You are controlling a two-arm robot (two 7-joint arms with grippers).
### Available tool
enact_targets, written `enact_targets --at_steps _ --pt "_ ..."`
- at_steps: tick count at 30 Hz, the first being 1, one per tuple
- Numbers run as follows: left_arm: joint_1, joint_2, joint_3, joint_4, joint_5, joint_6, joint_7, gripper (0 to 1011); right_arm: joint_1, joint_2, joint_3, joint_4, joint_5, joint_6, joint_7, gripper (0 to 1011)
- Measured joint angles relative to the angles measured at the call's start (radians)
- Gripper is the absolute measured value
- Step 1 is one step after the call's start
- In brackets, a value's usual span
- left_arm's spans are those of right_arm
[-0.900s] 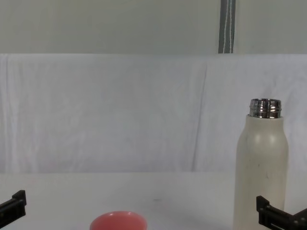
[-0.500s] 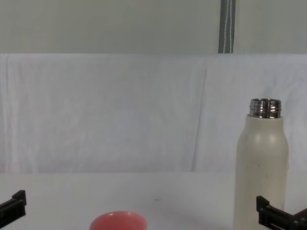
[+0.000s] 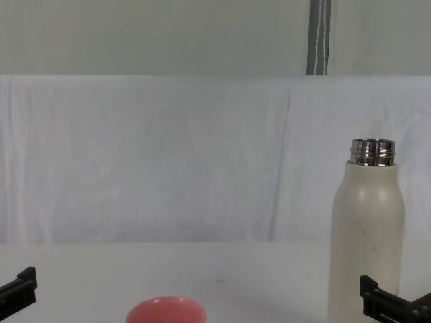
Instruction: Grasp the thermos with one hand and pour water into the cup lid.
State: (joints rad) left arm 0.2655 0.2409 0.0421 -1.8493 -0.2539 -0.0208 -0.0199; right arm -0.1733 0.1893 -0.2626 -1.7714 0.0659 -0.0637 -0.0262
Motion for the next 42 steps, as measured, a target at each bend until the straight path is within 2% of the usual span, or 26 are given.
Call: enact_targets --at_steps 42 --pt "0.0 0.0 0.0 0.0 0.0 0.0 0.0 1001 0.0 0.0 0.0 0.0 0.0 0.0 0.0 1000"
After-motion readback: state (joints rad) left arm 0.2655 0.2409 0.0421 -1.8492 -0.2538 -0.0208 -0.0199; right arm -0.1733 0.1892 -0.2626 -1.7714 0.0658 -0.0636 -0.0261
